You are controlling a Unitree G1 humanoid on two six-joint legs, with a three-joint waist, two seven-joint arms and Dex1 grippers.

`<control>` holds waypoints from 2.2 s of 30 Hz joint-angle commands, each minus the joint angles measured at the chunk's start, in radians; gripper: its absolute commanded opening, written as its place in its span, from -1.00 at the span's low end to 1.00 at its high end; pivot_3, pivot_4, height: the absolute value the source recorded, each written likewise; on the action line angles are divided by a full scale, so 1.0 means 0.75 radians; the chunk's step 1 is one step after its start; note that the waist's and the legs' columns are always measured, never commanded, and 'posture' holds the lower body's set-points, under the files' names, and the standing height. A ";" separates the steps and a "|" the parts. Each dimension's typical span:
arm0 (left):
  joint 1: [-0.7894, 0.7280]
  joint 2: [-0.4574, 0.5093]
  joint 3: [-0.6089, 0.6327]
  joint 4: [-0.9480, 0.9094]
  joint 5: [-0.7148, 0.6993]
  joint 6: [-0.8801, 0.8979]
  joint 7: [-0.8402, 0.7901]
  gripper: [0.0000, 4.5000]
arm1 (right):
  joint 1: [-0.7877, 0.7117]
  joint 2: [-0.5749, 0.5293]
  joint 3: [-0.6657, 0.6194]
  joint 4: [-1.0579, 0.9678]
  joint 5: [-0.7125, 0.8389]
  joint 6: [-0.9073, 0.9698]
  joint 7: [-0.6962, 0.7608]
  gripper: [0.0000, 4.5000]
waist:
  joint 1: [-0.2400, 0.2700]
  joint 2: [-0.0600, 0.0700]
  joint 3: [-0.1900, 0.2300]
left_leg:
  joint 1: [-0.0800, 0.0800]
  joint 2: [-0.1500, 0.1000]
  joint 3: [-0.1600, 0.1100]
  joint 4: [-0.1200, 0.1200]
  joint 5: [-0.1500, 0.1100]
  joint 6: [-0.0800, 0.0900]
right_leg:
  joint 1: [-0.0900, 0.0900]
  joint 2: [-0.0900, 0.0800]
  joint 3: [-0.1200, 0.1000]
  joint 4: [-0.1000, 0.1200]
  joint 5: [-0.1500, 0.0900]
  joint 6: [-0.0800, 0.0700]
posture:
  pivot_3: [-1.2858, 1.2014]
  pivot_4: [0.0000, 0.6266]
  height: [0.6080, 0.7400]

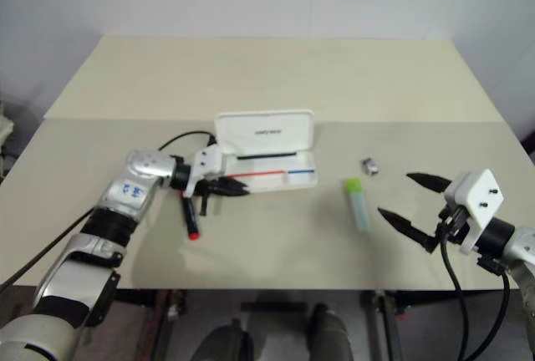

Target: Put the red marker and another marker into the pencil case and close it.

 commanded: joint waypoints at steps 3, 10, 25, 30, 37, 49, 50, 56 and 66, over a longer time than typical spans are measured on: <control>0.045 0.053 0.017 -0.265 -0.018 0.004 -0.008 -0.99 | 0.039 0.023 -0.056 -0.078 0.082 -0.041 0.034 1.00 | 0.003 0.000 0.000 | 0.000 0.000 0.000 0.000 0.000 0.001 | 0.000 0.000 0.000 -0.001 0.000 0.000 | 0.03 -0.52 1.00; 0.224 0.098 0.012 -0.583 -0.059 0.140 -0.014 -0.99 | 0.131 0.017 -0.146 -0.158 0.223 -0.056 0.145 1.00 | 0.002 0.000 0.000 | -0.001 0.000 0.001 -0.001 -0.001 0.002 | 0.000 0.001 0.000 -0.004 0.000 0.001 | 0.03 -0.52 1.00; 0.434 0.130 0.000 -0.744 -0.058 0.165 0.024 -0.99 | 0.296 0.040 -0.227 -0.285 0.386 -0.019 0.159 1.00 | 0.003 0.000 0.000 | 0.000 0.001 0.001 0.000 -0.002 0.002 | 0.001 0.001 0.002 -0.004 0.001 0.001 | 0.03 -0.52 1.00; 0.411 0.126 -0.001 -0.635 -0.053 0.043 0.011 -0.75 | 0.261 0.042 -0.191 -0.271 0.356 -0.024 0.119 1.00 | 0.002 0.000 0.000 | 0.000 0.001 0.001 0.000 -0.002 0.002 | 0.001 0.001 0.002 -0.004 0.001 0.001 | 0.03 -0.52 1.00; 0.390 0.111 -0.003 -0.633 -0.085 0.027 -0.004 0.19 | 0.233 0.036 -0.187 -0.243 0.331 -0.029 0.108 1.00 | 0.004 0.000 0.000 | 0.000 0.000 0.001 0.000 -0.002 0.002 | 0.000 0.001 0.002 -0.005 0.001 0.001 | 0.03 -0.52 1.00; 0.429 0.131 0.001 -0.905 -0.156 0.155 0.006 1.00 | 0.178 0.031 -0.151 -0.204 0.299 -0.036 0.115 1.00 | 0.003 0.000 0.000 | 0.000 0.001 0.001 0.000 -0.002 0.002 | 0.001 0.001 0.002 -0.004 0.001 0.002 | 0.03 -0.52 1.00; 0.430 0.134 0.004 -0.930 -0.164 0.172 0.008 1.00 | 0.173 0.030 -0.149 -0.201 0.299 -0.035 0.116 1.00 | 0.003 0.000 0.000 | 0.000 0.001 0.001 0.000 -0.002 0.002 | 0.001 0.001 0.002 -0.004 0.001 0.002 | 0.03 -0.52 1.00; 0.439 0.139 0.043 -1.123 -0.259 0.315 0.050 1.00 | 0.163 0.030 -0.117 -0.187 0.278 -0.039 0.132 1.00 | 0.003 0.000 0.000 | 0.000 0.001 0.001 0.000 -0.002 0.002 | 0.001 0.001 0.002 -0.005 0.001 0.002 | 0.03 -0.52 1.00; 0.433 -0.004 0.273 -1.205 -0.572 0.336 0.185 1.00 | 0.119 0.056 0.006 -0.232 0.204 0.025 -0.041 1.00 | 0.002 0.000 0.000 | 0.000 0.001 0.001 0.000 -0.002 0.002 | 0.001 0.001 0.002 -0.004 0.001 0.001 | 0.03 -0.52 1.00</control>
